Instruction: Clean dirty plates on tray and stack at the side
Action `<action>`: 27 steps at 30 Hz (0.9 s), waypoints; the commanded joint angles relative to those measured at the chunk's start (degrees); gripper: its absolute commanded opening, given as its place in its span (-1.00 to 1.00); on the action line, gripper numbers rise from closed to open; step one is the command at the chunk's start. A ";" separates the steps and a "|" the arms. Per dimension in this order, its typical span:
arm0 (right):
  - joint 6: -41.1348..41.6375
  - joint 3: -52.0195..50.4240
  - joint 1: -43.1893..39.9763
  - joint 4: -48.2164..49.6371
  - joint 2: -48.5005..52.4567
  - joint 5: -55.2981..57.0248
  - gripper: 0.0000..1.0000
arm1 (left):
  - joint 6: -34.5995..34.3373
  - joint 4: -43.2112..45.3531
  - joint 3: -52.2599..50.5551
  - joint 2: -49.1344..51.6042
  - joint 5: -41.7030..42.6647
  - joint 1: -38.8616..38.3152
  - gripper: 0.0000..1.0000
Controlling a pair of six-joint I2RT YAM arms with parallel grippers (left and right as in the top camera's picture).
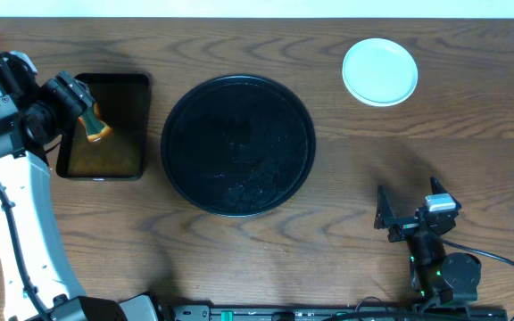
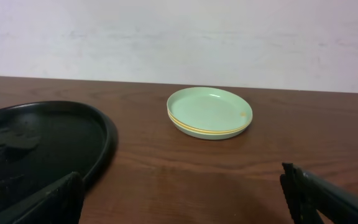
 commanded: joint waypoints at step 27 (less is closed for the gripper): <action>-1.03 -0.09 -0.66 -0.20 -0.55 0.15 0.99 | 0.42 -10.23 -10.56 -4.59 -10.88 -7.45 0.61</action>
